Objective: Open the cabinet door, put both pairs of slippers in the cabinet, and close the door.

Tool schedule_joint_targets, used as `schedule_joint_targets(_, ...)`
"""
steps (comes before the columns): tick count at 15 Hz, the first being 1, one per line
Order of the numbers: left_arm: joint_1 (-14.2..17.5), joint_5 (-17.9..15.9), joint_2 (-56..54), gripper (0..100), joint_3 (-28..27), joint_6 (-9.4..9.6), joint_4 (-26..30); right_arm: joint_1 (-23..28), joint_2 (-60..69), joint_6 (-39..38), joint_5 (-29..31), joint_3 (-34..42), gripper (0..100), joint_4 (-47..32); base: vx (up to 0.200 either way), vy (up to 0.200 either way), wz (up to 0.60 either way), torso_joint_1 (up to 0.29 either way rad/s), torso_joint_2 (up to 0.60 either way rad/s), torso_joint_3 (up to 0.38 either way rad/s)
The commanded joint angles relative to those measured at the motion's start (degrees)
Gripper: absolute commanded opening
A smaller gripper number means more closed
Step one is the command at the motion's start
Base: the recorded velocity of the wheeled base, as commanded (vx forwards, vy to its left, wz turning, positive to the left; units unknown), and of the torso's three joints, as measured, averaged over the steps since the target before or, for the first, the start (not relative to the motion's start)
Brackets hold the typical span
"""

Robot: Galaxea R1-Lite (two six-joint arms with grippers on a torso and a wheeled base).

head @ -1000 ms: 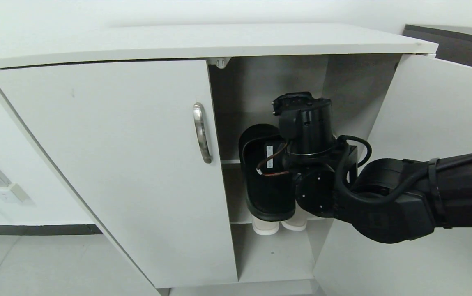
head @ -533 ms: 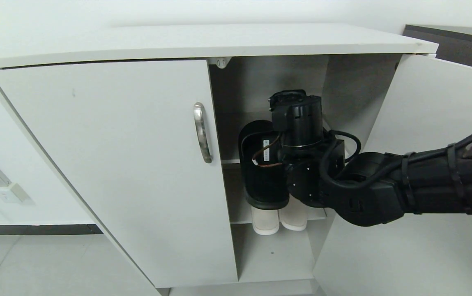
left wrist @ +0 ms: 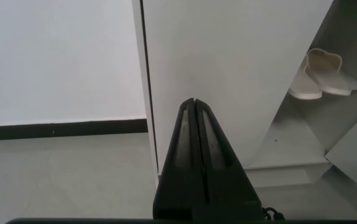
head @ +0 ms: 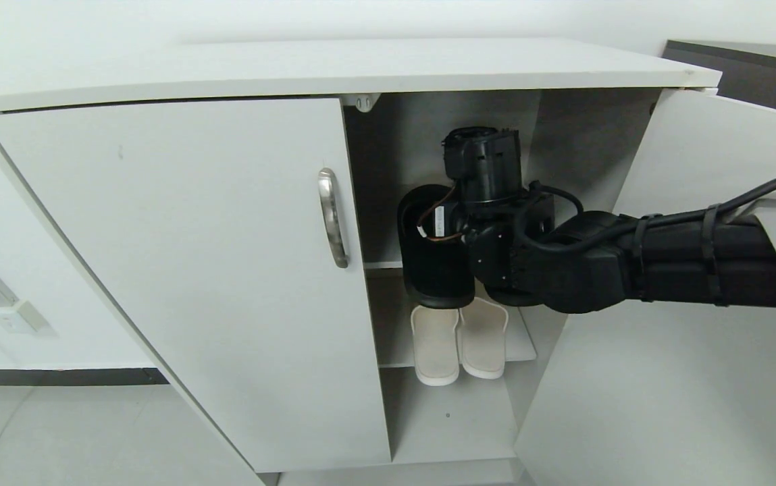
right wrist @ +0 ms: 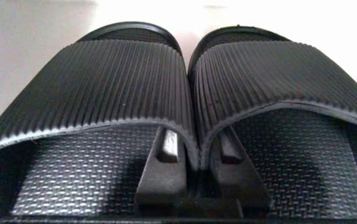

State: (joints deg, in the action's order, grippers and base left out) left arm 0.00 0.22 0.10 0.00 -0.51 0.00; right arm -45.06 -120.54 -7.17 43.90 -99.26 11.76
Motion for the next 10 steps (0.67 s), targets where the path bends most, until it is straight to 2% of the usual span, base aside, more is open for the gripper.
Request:
schedule_joint_targets(1,0.0,0.04,-0.01,0,0.0,-0.02,0.0,0.85,-1.28,0.05,-0.04,-2.35,0,-0.25,0.0,0.0,0.0,0.0,0.0,0.0)
schedule_joint_targets(10,0.0,0.04,-0.01,0,0.0,-0.02,0.0,2.17,-1.98,-0.13,-1.62,-3.4,0,-1.92,0.0,0.0,0.0,0.0,0.0,0.0)
